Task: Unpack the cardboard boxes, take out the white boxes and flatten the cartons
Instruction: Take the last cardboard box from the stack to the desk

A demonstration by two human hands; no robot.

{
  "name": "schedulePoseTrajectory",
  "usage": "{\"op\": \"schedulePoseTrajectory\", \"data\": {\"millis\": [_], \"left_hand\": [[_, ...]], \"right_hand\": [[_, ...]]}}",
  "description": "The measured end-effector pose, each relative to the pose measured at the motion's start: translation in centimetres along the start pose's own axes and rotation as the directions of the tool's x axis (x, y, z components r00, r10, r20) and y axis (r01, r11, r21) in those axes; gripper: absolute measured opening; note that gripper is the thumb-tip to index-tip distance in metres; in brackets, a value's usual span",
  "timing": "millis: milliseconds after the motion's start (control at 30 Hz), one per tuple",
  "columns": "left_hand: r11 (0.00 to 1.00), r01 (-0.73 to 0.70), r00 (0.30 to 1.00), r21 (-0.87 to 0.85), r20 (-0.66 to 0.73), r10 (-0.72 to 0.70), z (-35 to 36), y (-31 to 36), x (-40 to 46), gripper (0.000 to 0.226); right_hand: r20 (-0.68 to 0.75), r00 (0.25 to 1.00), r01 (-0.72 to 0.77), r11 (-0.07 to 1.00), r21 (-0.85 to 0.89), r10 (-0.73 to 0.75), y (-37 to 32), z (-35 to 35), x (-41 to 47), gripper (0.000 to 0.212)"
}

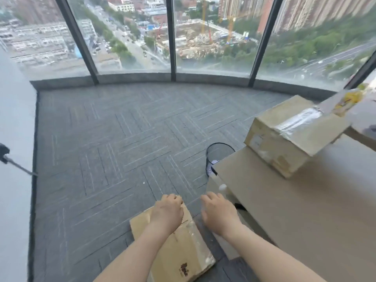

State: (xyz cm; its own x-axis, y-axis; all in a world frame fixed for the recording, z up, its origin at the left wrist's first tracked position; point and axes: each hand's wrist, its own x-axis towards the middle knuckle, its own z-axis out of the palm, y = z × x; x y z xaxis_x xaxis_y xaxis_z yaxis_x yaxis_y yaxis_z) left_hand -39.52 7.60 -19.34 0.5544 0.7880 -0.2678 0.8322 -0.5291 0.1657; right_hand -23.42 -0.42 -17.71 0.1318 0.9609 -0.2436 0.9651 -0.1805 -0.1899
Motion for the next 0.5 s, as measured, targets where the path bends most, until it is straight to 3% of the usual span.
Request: {"op": "schedulePoseTrajectory", "data": {"millis": [267, 500], "left_hand": [[0.976, -0.189, 0.973, 0.106, -0.113, 0.201, -6.8, 13.3, 6.8, 0.031], [0.954, -0.3, 0.93, 0.019, -0.218, 0.296, -10.6, 23.2, 12.3, 0.042]], "right_hand": [[-0.184, 0.939, -0.252, 0.946, 0.202, 0.289, 13.7, -8.7, -4.7, 0.041], [-0.333, 0.796, -0.42, 0.858, 0.297, 0.505, 23.2, -14.0, -5.6, 0.039]]}}
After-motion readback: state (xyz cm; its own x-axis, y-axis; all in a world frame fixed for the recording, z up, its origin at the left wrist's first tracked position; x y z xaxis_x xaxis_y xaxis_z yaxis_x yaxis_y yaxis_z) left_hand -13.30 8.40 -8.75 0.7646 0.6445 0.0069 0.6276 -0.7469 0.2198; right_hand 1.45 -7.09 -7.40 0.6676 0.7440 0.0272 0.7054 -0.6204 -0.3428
